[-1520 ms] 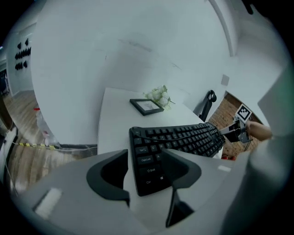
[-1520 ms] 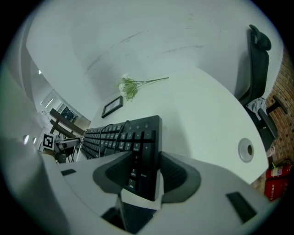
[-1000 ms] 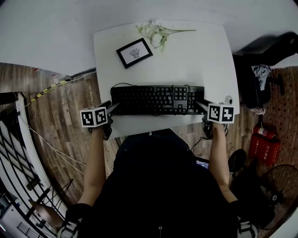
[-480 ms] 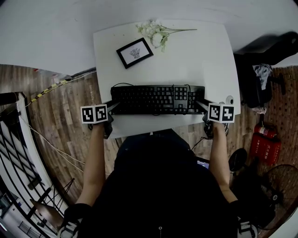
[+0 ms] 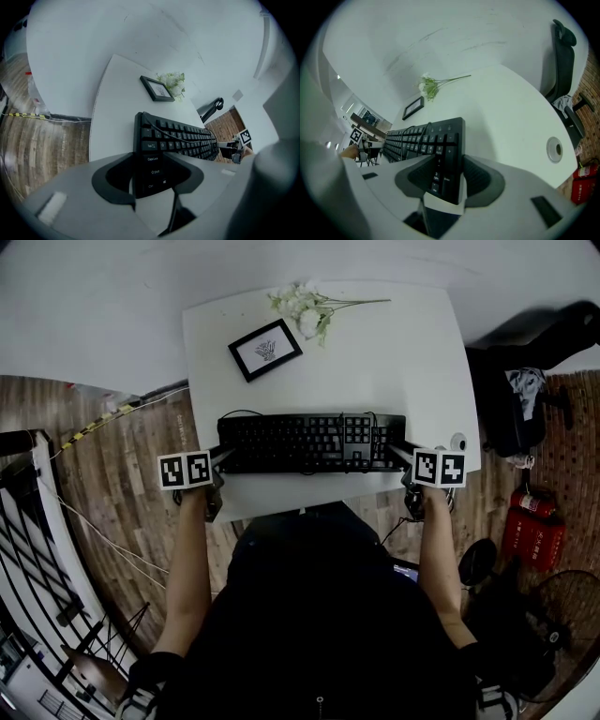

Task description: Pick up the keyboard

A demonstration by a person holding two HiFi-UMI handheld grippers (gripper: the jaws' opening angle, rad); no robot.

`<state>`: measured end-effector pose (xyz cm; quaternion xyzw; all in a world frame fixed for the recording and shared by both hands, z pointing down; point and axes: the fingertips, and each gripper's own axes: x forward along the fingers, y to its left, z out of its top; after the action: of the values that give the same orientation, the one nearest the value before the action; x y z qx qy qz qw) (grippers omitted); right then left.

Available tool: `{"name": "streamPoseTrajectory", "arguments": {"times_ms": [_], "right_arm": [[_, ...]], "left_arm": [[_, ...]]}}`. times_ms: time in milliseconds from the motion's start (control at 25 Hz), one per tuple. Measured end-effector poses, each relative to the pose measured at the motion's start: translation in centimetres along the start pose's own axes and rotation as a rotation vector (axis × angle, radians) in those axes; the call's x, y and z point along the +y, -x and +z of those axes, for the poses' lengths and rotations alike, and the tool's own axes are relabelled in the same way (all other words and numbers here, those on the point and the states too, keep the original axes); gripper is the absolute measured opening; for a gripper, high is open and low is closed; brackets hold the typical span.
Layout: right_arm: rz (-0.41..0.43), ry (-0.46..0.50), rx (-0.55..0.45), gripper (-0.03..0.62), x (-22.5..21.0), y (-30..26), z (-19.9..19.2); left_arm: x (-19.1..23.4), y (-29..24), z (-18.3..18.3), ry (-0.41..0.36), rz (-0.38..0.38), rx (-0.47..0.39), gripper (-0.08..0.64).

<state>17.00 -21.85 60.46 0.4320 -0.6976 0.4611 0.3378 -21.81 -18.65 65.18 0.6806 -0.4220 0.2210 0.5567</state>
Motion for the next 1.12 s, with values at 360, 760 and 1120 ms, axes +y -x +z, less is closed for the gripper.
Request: {"name": "streamPoseTrajectory", "arguments": {"times_ms": [360,760,1120], "right_arm": [[0.019,0.027,-0.055,0.195,0.4,1.2,1.6],[0.048,0.137,-0.269,0.193,2.6,6.3,6.9],[0.075,0.25,-0.515,0.193,5.4,12.6,12.2]], "left_arm": [[-1.4,1.7,1.6,-0.042,0.014,-0.054,0.201],[-5.1,7.2,6.8,-0.18,0.043,-0.275,0.201],[-10.5,14.0,12.3,-0.351,0.063,-0.53,0.201]]}}
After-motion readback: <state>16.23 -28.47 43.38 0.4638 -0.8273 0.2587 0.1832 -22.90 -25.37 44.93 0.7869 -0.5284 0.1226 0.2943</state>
